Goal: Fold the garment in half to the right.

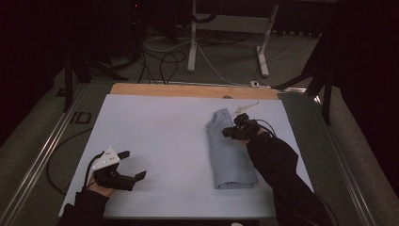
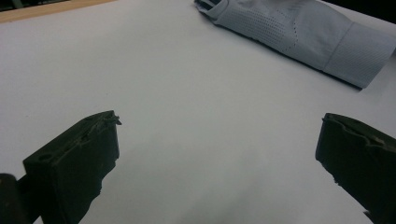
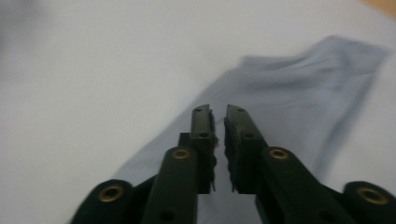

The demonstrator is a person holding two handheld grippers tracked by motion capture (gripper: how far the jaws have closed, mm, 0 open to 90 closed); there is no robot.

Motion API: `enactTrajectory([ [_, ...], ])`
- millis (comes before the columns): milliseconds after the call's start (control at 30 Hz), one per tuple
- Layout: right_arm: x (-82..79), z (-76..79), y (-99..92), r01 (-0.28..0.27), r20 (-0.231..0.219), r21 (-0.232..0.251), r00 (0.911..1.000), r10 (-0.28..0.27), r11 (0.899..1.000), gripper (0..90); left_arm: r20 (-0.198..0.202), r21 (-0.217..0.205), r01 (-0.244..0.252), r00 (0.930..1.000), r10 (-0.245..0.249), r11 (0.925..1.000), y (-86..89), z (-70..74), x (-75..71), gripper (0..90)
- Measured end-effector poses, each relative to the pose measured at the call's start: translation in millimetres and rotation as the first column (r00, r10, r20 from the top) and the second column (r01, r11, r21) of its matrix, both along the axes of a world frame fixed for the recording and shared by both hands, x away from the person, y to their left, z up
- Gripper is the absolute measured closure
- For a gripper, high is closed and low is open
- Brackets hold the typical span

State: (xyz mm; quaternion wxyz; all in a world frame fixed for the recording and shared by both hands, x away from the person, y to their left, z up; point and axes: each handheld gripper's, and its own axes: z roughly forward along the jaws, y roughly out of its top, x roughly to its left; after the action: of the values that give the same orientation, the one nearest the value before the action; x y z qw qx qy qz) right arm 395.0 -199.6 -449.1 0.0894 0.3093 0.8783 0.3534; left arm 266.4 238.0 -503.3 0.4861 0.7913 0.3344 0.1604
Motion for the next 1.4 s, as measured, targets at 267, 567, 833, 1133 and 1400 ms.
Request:
enactTrajectory([
  [267,-57.1,-1.3,-1.6,-0.13,-0.005,0.031,0.9915,0.13,0.991,90.0,0.0,0.007,0.006,1.0,-0.006,1.0,-1.5,-0.4,0.0,0.5],
  [567,-85.4,-27.7,2.9,-0.192,-0.064,-0.009,0.9794,0.191,0.981,90.0,-0.005,0.006,0.008,1.0,-0.008,0.9999,-2.3,-1.4,0.3,0.5],
  [833,-93.4,-53.8,-4.4,-0.187,-0.1,0.008,0.9773,0.187,0.982,90.0,-0.007,0.012,0.012,0.9999,-0.012,0.9998,-3.2,-2.2,0.5,0.5],
  [1133,-105.6,-71.4,-5.7,-0.175,-0.125,0.012,0.9767,0.175,0.985,90.0,-0.011,0.011,0.011,0.9999,-0.011,0.9999,-3.9,-3.1,0.4,0.5],
  [1400,-112.7,-72.2,-4.1,-0.178,-0.12,0.012,0.9766,0.179,0.984,90.0,-0.01,0.009,0.008,0.9999,-0.008,0.9999,-3.2,-2.4,0.8,0.5],
])
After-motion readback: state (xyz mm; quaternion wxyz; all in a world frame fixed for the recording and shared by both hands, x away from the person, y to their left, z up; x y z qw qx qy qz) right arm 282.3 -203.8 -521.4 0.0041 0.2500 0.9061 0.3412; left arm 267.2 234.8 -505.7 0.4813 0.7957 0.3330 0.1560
